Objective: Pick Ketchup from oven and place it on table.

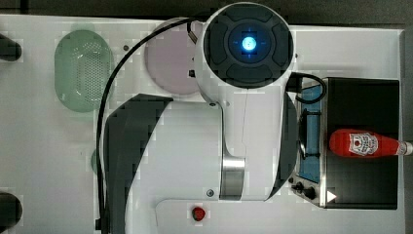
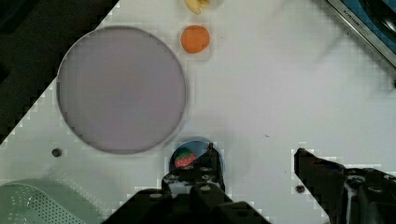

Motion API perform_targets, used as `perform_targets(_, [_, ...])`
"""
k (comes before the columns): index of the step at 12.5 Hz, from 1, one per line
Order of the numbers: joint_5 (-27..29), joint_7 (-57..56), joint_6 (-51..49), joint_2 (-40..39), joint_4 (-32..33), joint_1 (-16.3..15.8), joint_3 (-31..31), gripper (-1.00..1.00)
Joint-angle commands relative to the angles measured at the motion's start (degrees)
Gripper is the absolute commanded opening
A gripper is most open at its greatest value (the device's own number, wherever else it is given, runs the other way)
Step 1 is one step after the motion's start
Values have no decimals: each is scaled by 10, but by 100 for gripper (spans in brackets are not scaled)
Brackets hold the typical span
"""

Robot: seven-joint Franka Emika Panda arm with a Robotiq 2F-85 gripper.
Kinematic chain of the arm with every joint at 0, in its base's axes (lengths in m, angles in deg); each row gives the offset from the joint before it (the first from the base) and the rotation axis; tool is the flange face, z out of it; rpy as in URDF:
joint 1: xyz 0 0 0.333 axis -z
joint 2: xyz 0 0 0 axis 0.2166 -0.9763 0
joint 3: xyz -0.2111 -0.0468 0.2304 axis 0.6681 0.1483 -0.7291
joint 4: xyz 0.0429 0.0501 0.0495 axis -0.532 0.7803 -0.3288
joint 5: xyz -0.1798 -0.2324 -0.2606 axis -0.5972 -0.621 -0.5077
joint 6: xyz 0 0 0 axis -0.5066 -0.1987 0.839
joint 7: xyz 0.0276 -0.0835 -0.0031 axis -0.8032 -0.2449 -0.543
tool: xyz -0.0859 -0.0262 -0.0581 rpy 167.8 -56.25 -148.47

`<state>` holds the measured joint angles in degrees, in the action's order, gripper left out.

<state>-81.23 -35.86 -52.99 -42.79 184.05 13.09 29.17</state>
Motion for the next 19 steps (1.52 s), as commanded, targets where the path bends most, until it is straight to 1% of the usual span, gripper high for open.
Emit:
perform_targets(1, [10,-29,-121,283,178,17,-5,58])
perform_targets(2, [10,-29,-121,282,178,17,-2,84])
perform_targets(3, [10,-29,-118,281,179,18,2,100])
perform_targets(7, [10,-29,-108,244,180,30,56,100])
perform_targets(9, [9,-29,-86,223,179,38,91,100])
perform_targets(11, [4,-33,-25,203,179,42,127,100])
perform_targets(12, [-14,-35,33,180,179,46,159,100])
perform_targets(14, [-23,-35,66,151,179,47,190,100])
perform_targets(15, [-23,-35,96,129,178,48,212,100])
perform_targets(19, [-24,-35,199,60,178,51,264,100])
